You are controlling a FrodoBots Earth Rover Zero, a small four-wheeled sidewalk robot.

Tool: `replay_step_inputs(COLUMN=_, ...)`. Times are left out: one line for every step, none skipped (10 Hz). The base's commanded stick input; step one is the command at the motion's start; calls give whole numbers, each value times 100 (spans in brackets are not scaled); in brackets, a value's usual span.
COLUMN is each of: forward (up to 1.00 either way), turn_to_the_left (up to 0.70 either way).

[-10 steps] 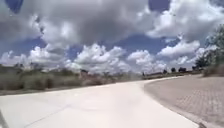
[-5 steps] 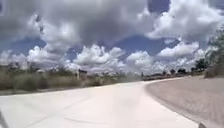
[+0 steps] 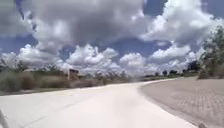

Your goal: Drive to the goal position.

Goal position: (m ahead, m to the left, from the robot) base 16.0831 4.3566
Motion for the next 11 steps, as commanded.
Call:
replay_step_inputs(forward=85, turn_to_the_left=0)
replay_step_inputs(forward=85, turn_to_the_left=0)
replay_step_inputs(forward=85, turn_to_the_left=0)
replay_step_inputs(forward=85, turn_to_the_left=0)
replay_step_inputs(forward=85, turn_to_the_left=0)
replay_step_inputs(forward=85, turn_to_the_left=0)
replay_step_inputs(forward=85, turn_to_the_left=0)
replay_step_inputs(forward=85, turn_to_the_left=0)
replay_step_inputs(forward=85, turn_to_the_left=0)
replay_step_inputs(forward=85, turn_to_the_left=0)
replay_step_inputs(forward=85, turn_to_the_left=0)
